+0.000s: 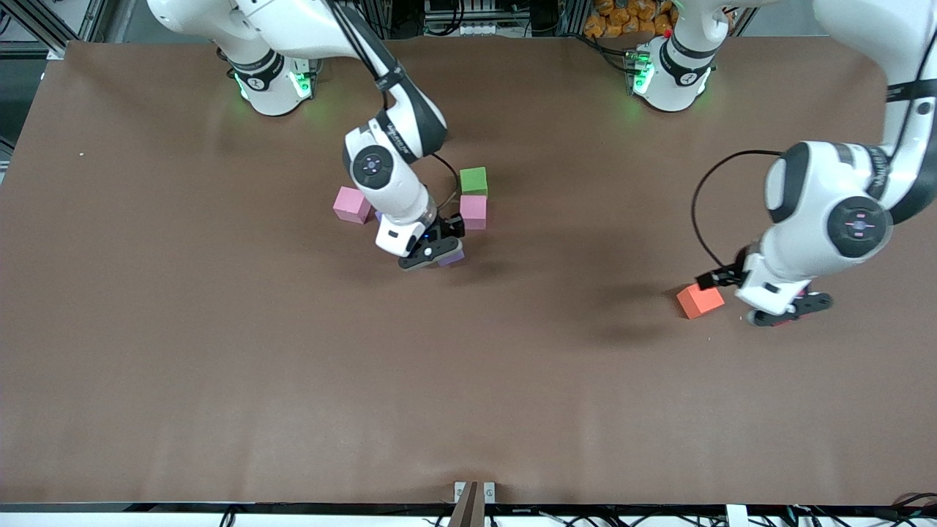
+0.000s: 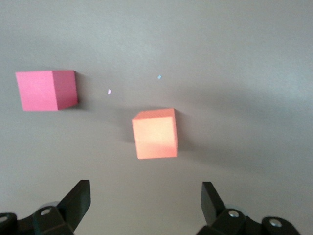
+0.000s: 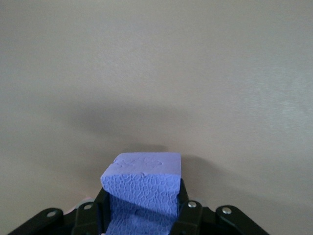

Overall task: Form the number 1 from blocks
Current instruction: 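Place the purple cube below the pink cube while the left gripper reaches orange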

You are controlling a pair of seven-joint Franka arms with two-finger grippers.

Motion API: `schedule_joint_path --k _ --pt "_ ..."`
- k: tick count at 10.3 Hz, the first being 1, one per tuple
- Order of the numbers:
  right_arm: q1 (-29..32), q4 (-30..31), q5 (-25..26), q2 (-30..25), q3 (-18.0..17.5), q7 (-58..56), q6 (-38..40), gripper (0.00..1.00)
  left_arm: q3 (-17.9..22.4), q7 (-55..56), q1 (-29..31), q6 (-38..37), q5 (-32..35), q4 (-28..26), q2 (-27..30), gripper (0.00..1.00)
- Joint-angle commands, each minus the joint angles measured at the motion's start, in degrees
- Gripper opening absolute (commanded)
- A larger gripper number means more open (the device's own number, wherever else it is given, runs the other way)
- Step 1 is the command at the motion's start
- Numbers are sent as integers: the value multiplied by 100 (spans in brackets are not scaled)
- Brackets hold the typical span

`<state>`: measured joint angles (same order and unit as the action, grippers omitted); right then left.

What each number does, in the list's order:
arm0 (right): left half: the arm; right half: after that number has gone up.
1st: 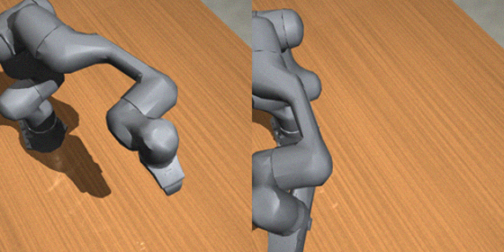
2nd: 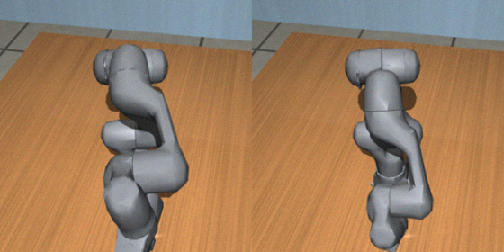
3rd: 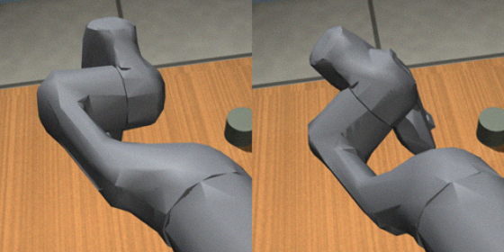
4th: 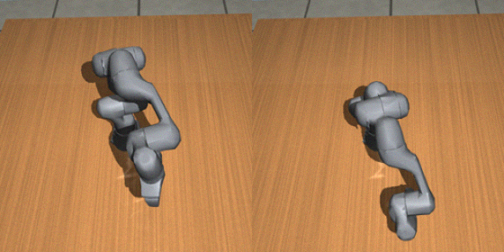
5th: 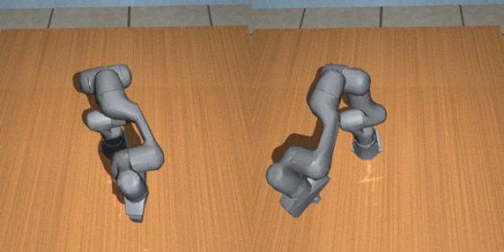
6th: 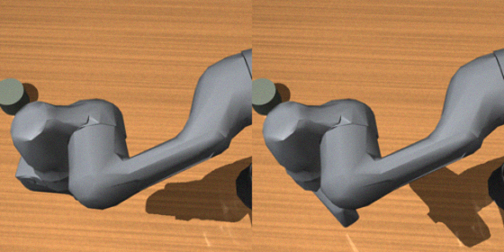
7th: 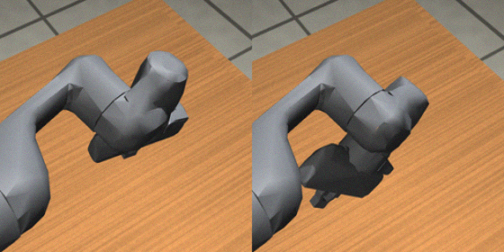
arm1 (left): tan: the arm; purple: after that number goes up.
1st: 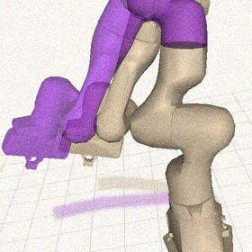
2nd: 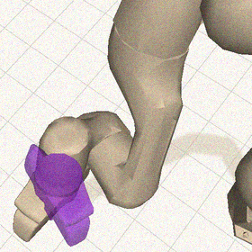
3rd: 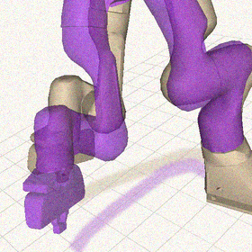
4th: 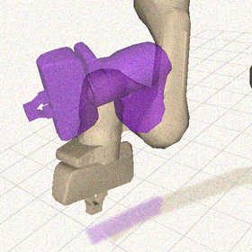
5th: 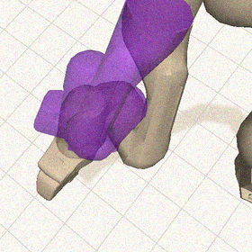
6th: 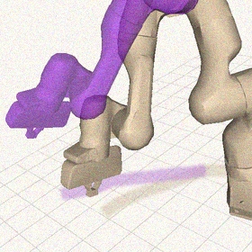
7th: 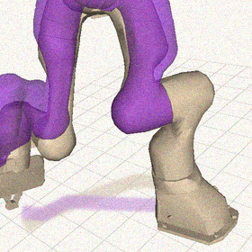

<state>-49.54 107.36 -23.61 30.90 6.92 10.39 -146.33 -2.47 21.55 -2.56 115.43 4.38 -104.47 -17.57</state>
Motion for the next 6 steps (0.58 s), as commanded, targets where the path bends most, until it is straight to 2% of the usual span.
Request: schedule_joint_path --k 1,4,6 --pt "-450 -557 -65 460 204 830 34 44 89 -194 -87 294 -200 6 -202 100" --pt "-653 -532 -73 522 195 1578 -1 44 194 -195 -105 927 -515 -64 -641 100" --pt "-689 -462 -65 522 195 1659 8 45 203 -195 -96 1130 -526 -196 -835 100"
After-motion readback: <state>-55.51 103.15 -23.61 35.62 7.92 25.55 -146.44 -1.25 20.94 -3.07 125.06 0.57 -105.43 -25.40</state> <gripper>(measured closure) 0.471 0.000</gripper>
